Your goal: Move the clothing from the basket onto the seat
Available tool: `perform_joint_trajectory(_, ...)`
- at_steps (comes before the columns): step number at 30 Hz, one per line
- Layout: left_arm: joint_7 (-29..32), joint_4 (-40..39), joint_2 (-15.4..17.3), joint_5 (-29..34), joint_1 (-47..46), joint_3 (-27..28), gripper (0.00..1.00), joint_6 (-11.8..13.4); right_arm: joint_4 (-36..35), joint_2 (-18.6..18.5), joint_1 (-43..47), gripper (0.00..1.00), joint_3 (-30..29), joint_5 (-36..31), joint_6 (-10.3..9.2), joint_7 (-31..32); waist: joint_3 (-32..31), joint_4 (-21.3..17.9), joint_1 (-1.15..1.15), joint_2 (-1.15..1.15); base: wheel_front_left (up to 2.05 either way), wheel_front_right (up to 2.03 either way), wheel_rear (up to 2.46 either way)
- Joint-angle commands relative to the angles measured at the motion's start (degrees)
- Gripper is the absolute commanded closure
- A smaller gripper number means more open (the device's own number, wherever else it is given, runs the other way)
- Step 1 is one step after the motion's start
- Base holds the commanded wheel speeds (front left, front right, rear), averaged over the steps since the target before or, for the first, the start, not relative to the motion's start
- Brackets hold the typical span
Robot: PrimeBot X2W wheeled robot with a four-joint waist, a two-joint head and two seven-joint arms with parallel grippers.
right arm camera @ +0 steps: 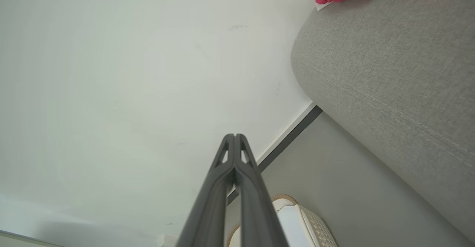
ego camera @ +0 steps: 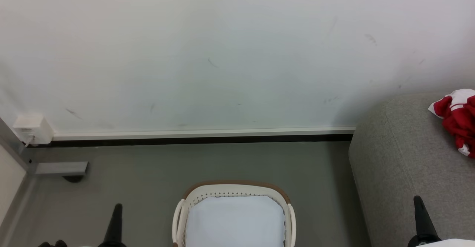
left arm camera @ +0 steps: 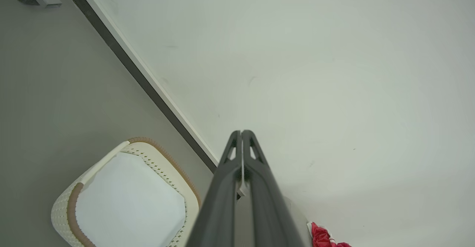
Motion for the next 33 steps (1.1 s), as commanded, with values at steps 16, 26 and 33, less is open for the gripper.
perform_joint_trajectory(16,2.5,-0.5,0.6,-10.1,-2.5,0.7,1.0,-0.5,-1.2,-0.7,-2.3,1.0,-1.1,10.2,-0.11,2.5,0.3,0.0,0.0,0.0,0.0,0.0,0.0)
perform_joint_trajectory(26,3.8,-0.5,0.6,-15.1,-3.3,0.9,1.0,-0.6,-1.5,-0.7,-2.7,1.0,-1.5,15.4,-0.13,3.8,0.5,0.0,0.0,0.0,0.0,0.0,0.0)
perform_joint_trajectory(33,4.8,-0.5,0.6,-18.4,-3.9,1.0,1.0,-0.7,-1.6,-0.8,-3.0,1.0,-1.7,18.9,-0.14,4.6,0.6,-0.1,0.0,0.0,0.0,0.0,0.0)
